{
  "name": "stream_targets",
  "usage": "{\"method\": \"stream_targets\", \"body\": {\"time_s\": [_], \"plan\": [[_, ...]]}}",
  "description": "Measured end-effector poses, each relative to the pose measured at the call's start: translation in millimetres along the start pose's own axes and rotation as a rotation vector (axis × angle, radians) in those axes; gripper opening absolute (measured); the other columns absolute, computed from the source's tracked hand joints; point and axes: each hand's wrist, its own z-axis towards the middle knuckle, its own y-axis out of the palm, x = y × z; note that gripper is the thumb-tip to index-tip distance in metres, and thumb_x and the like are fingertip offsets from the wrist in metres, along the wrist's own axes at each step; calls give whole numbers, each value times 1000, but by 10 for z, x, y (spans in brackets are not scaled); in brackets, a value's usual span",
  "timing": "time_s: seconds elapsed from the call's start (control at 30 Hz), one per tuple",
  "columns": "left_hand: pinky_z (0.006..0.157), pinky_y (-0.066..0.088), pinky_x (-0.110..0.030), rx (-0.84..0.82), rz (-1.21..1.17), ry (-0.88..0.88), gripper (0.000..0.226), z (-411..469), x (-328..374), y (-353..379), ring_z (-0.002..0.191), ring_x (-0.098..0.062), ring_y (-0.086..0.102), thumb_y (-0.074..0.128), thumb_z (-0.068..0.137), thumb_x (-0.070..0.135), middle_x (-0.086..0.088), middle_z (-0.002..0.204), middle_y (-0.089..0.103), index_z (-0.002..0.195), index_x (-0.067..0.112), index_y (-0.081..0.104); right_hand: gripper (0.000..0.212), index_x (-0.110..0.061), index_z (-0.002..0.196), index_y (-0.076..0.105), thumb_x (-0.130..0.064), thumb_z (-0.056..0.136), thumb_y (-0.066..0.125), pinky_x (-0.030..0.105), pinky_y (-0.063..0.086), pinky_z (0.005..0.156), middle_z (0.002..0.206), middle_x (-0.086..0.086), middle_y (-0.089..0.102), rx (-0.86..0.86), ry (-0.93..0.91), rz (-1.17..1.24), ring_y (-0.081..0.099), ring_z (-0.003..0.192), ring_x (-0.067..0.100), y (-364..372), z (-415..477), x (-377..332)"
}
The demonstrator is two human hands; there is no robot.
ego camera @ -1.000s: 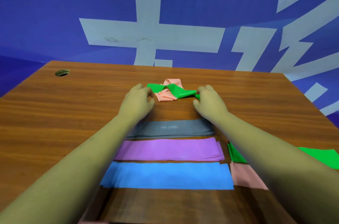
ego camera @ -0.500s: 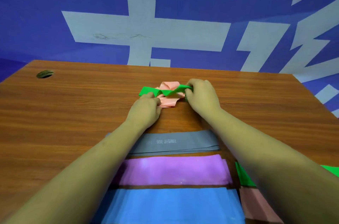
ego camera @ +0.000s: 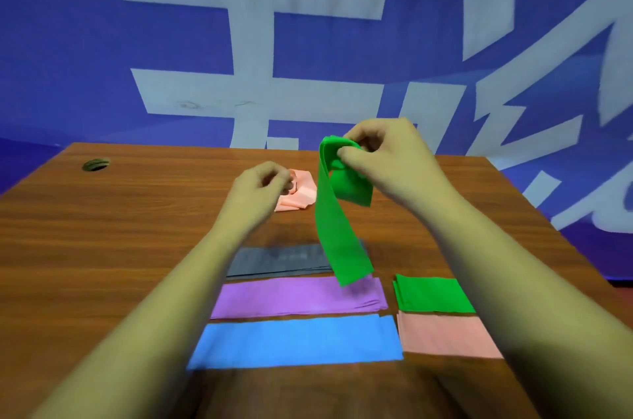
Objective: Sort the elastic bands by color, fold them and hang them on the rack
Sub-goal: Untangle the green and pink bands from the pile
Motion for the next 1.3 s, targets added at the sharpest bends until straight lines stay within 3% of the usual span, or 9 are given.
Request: {"method": "stream_targets", "body": {"time_s": [0.1, 0.2, 0.33, 0.47, 0.6, 0.73, 0.87, 1.1, 1.3], "plan": [[74, 50, -28, -336, -539, -90, 44, -419, 437, -4, 78, -13, 68, 52, 87, 57, -1, 86, 74, 98, 18, 68, 10, -17, 71, 72, -25, 70, 65, 37, 47, 60, 64, 8, 67, -8, -17, 59, 56, 60, 19, -52, -217, -60], [80, 53, -31, -480, -606, 21, 50, -819, 605, -19, 86, -20, 68, 71, 75, 56, -6, 95, 71, 111, 21, 67, 8, -15, 73, 73, -22, 75, 70, 35, 47, 62, 66, 3, 69, -18, -11, 111, 56, 62, 11, -103, -475, -125], [63, 45, -28, -344, -651, 52, 26, -1228, 655, 32, 69, -20, 57, 63, 85, 12, -7, 76, 61, 110, 9, 64, 9, -8, 77, 72, -14, 84, 74, 21, 44, 61, 70, 1, 67, -16, 25, 305, 56, 64, 4, -149, -888, -135], [48, 40, -23, -251, -851, -95, 23, -1458, 744, 87, 54, -21, 52, 53, 93, 12, -9, 68, 56, 109, 1, 64, 8, -18, 78, 72, -15, 86, 71, 21, 44, 69, 75, 0, 67, -120, 172, 621, 57, 73, 7, -113, -1331, -18], [39, 33, -20, -187, -805, -133, 15, -1596, 789, 96, 42, -18, 42, 52, 93, 8, -9, 61, 52, 100, 1, 63, 11, -19, 78, 67, -14, 87, 69, 29, 45, 75, 75, -2, 64, -252, 345, 755, 60, 71, 10, -54, -1593, 128], [37, 30, -19, -120, -760, -145, 23, -1710, 772, 82, 39, -14, 38, 49, 96, 8, -8, 65, 57, 82, 13, 66, 10, -5, 87, 63, 0, 83, 70, 20, 49, 57, 71, 8, 67, -322, 351, 857, 61, 58, 11, -121, -1725, 212], [40, 29, -21, -87, -714, -167, 23, -1788, 737, 97, 40, -15, 39, 48, 98, 13, -9, 76, 64, 83, 15, 65, 17, 3, 101, 64, 2, 84, 66, 25, 55, 69, 82, 14, 67, -496, 416, 895, 64, 70, 17, -184, -1789, 207], [46, 45, -24, -154, -696, -378, 26, -1810, 578, 48, 52, -22, 59, 49, 100, 27, -14, 75, 67, 103, 5, 64, 14, -4, 93, 69, 5, 90, 59, 32, 61, 68, 88, 17, 66, -115, 392, 844, 66, 84, 27, -296, -1730, 214], [83, 50, -39, -314, -487, -449, 33, -1879, 445, 67, 90, -33, 67, 61, 90, 29, -18, 99, 74, 101, 0, 71, 9, -6, 89, 72, -4, 89, 63, 24, 46, 55, 70, 6, 67, -110, 244, 515, 57, 58, 10, -473, -1626, -16]]}}
